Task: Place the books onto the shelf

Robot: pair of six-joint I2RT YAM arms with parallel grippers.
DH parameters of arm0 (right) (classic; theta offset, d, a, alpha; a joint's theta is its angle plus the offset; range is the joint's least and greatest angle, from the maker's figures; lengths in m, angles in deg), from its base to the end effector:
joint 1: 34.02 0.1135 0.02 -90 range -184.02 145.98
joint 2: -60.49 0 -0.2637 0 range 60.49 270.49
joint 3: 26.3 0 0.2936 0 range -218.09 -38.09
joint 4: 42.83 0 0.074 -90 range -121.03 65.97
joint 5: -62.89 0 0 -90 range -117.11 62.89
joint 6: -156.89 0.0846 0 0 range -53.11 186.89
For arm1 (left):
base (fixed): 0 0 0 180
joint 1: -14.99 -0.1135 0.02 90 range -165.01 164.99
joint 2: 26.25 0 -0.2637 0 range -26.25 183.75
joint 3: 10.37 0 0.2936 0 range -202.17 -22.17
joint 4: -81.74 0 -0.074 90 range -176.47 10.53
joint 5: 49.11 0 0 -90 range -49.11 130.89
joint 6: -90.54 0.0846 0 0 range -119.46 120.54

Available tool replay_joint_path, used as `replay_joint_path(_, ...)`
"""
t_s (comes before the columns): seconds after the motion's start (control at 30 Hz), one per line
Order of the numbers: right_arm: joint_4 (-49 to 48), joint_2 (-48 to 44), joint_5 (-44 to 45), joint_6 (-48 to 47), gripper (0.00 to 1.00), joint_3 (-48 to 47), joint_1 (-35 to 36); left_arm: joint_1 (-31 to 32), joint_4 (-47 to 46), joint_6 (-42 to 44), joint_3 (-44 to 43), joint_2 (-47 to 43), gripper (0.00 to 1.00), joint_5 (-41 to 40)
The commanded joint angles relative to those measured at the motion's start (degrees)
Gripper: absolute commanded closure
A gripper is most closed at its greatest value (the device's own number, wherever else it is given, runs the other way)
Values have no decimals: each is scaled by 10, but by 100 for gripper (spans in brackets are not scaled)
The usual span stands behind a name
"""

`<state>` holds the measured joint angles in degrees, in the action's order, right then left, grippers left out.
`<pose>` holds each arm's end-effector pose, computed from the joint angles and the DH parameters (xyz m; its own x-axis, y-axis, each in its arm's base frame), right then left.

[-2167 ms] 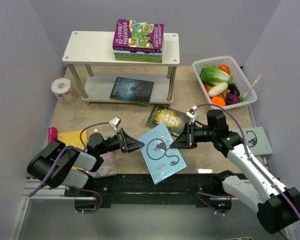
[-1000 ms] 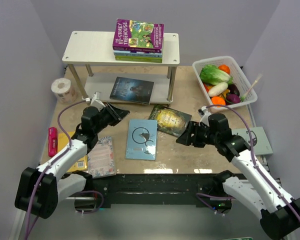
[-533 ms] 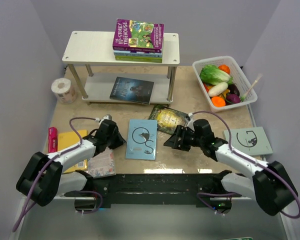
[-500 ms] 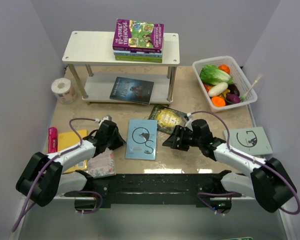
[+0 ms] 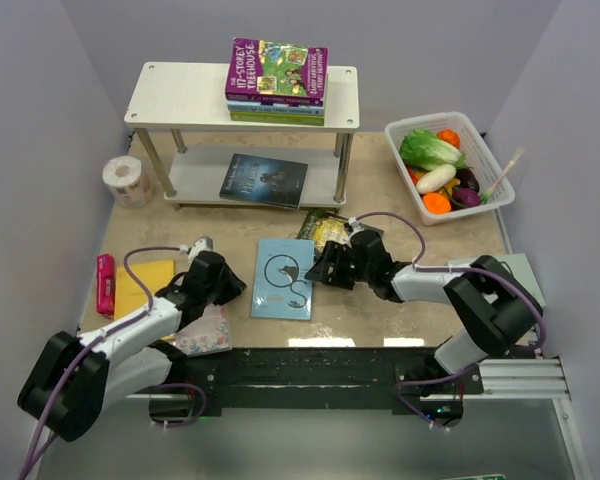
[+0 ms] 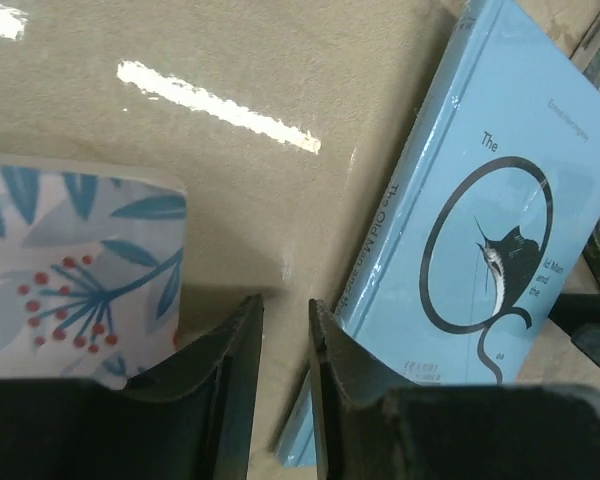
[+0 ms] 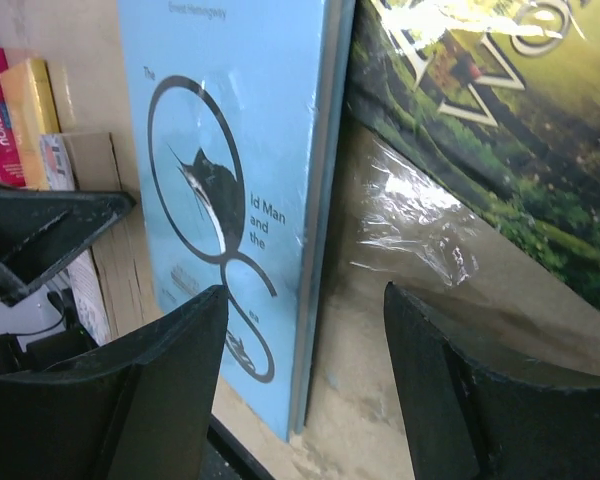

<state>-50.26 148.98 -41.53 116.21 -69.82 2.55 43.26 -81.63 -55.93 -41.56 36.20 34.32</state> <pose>0.2641 0.2221 0.0746 -0.8768 0.2640 -0.4018 -0.1084 0.7056 0.7002 0.2292 -0.1122 0.0777 -0.6968 -0.5656 -0.4412 -0.3221 0.7963 -0.5121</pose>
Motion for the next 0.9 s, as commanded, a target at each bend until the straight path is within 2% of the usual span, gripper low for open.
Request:
replay_joint_path(0.0, -21, 35, 35, 4, 32, -17, 5, 0, -1, -29, 12, -96, 69, -41)
replay_joint_path(0.13, -20, 53, 40, 6, 33, -25, 7, 0, -40, -20, 13, -106, 68, -19)
replay_joint_path(0.17, -21, 57, 38, 7, 32, -26, 8, 0, -79, -16, 15, -97, 68, 1)
replay_joint_path(0.3, -21, 71, 44, 9, 32, -36, 16, 1, -145, -21, 44, -23, 70, 52)
replay_joint_path(0.47, -39, 90, 37, 10, 32, -54, 31, 5, -147, -9, 51, 81, 74, 42)
replay_joint_path(0.67, -91, 137, 22, 21, 34, -76, 67, 8, -222, -14, 77, 178, 77, 81)
replay_joint_path(0.73, -107, 149, 18, 31, 38, -77, 82, 18, -230, -15, 78, 188, 77, 82)
replay_joint_path(0.77, -134, 152, 14, 37, 43, -70, 86, 20, -236, -17, 83, 188, 77, 82)
replay_joint_path(0.8, -149, 154, -8, 49, 63, -66, 89, 22, -239, -20, 88, 184, 77, 84)
replay_joint_path(0.87, -172, 143, -19, 54, 85, -47, 90, 21, -229, -18, 88, 162, 78, 82)
